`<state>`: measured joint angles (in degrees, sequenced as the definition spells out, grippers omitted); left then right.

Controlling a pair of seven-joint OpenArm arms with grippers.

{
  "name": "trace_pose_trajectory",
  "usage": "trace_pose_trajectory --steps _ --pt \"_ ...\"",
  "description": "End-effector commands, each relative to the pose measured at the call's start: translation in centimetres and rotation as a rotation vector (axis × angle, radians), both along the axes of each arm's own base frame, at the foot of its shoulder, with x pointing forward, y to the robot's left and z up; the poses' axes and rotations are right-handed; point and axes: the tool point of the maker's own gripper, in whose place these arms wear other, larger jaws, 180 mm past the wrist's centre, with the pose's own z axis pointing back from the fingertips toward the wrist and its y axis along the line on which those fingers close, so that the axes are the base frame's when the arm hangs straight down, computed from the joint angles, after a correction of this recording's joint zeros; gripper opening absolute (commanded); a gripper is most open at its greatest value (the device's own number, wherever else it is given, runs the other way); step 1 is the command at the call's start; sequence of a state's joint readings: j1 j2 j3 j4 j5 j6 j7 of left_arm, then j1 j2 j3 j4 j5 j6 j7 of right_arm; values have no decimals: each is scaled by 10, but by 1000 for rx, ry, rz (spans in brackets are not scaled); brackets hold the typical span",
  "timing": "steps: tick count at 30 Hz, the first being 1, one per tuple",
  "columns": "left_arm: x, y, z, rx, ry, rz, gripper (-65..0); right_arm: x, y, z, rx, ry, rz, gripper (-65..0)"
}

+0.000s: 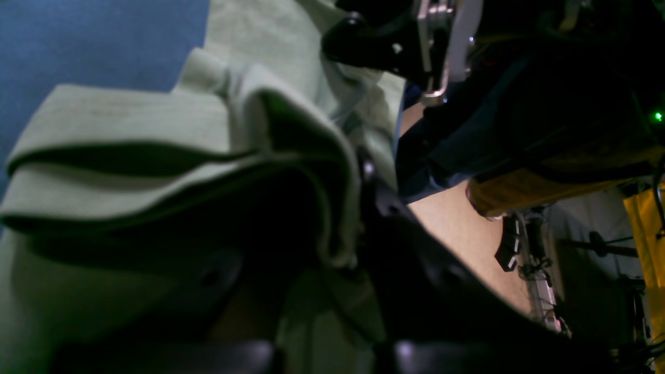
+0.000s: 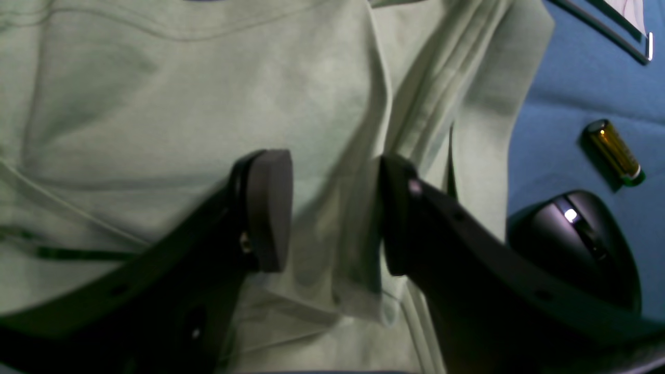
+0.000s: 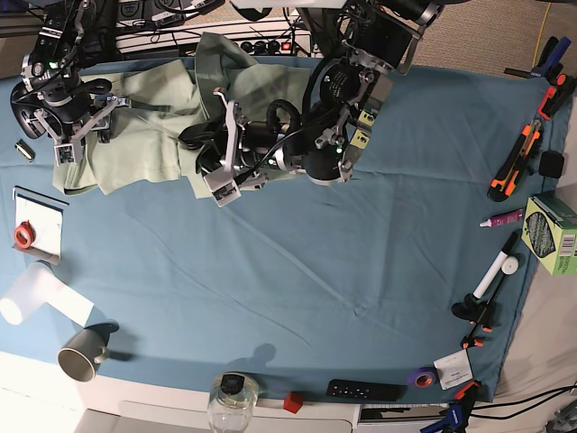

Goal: Fold the T-shirt properly
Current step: 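Grasp the shirt's other end with the right gripper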

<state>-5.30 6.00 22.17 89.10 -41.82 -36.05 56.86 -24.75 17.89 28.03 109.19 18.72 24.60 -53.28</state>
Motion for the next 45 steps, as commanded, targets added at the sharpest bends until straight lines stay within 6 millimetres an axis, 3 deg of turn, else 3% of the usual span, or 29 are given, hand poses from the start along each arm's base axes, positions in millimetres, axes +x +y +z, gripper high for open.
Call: trace_pose_trajectory --steps 1,4,5,8,9,20,27,30,32,37,39,45 --pt "5 -8 23 -82 -23 4 -650 8 -3 13 -17 -46 10 -380" --pt "5 -8 23 -81 -24 4 -650 8 -3 12 -17 -46 10 -380" --pt "5 -8 23 -81 -24 4 -603 8 -3 12 -17 -46 10 -380" --pt "6 -8 23 -78 -13 14 -347 8 -3 12 -18 -46 10 -380" --pt "9 -8 21 -70 7 34 -310 8 -3 12 -18 -46 10 -380" --pt "9 -7 19 -52 18 40 -306 8 -6 14 -38 -51 9 -380" --pt "7 -4 17 -29 11 26 -306 9 -53 35 -274 -117 -141 -379" --pt "6 -4 16 -19 10 24 -306 5 -65 38 -340 -66 -167 -292" --pt "6 -3 14 -14 9 24 -306 9 -69 44 -341 -83 -169 -281" --pt "7 -1 10 8 2 26 -306 23 -80 69 -202 -196 -194 -281" --pt "8 0 6 31 -10 30 -306 23 -89 70 -121 -220 -224 -281" --pt "10 7 -1 57 -14 34 -306 22 -93 38 271 -176 -229 -281"
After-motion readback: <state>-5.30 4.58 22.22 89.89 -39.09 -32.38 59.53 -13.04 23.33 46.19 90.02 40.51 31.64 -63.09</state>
